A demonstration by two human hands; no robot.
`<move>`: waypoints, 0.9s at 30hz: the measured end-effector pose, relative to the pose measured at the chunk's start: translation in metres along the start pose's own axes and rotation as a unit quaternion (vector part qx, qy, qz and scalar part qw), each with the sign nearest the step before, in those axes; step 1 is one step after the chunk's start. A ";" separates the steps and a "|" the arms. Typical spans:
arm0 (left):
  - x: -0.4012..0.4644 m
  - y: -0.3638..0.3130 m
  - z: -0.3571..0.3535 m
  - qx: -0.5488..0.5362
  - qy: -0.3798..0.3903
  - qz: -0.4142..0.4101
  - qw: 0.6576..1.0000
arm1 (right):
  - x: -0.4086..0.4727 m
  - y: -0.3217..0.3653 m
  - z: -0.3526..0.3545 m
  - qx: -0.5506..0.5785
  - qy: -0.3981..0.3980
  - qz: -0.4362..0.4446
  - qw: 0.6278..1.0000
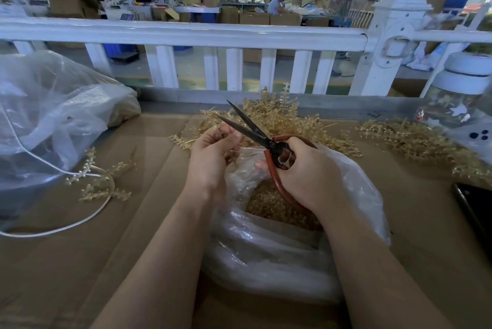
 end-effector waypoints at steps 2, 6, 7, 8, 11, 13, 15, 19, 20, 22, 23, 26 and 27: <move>0.001 0.000 0.000 -0.005 0.001 -0.001 1.000 | 0.000 -0.001 0.000 -0.006 0.002 -0.001 1.000; 0.001 0.000 0.000 0.001 0.005 -0.008 1.000 | 0.001 0.001 0.002 -0.022 0.003 0.004 1.000; 0.000 0.000 0.000 0.003 0.007 -0.008 1.000 | 0.001 0.001 0.002 -0.027 0.002 0.004 1.000; 0.000 0.000 -0.001 0.004 0.008 -0.008 1.000 | 0.001 0.001 0.003 -0.033 0.000 0.004 0.999; 0.000 0.000 -0.001 0.005 0.010 -0.006 1.000 | 0.002 0.002 0.004 -0.046 -0.004 0.003 0.999; 0.001 0.001 -0.001 0.002 0.015 0.000 1.000 | 0.002 0.002 0.004 -0.043 -0.002 0.001 0.999; 0.002 0.002 -0.001 -0.005 0.021 0.009 1.000 | 0.002 0.003 0.005 -0.030 -0.004 0.002 1.000; 0.002 0.003 -0.002 -0.009 0.035 0.020 0.999 | 0.002 0.005 0.005 -0.027 -0.003 0.004 1.000; 0.002 0.003 -0.003 -0.009 0.038 0.020 0.999 | 0.002 0.005 0.004 -0.026 0.002 0.002 1.000; 0.002 0.003 -0.003 -0.011 0.043 0.023 0.999 | 0.002 0.004 0.002 -0.023 0.011 -0.002 1.000; 0.002 0.003 -0.003 -0.011 0.044 0.025 0.999 | 0.002 0.004 0.001 -0.019 0.014 -0.004 1.000; 0.001 0.002 -0.003 -0.012 0.044 0.026 0.999 | 0.001 0.003 0.001 -0.007 0.017 -0.007 1.000; 0.001 0.002 -0.004 -0.014 0.045 0.027 0.999 | 0.001 0.003 0.001 -0.004 0.018 -0.008 1.000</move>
Point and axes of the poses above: each hand's wrist, its own x-axis towards the middle knuckle, its own z-axis out of the back of the hand, y = z × x, the point moved 9 cm from there along x, towards the middle knuckle, and after that the axes turned 10 degrees about -y, right-handed, at the moved point
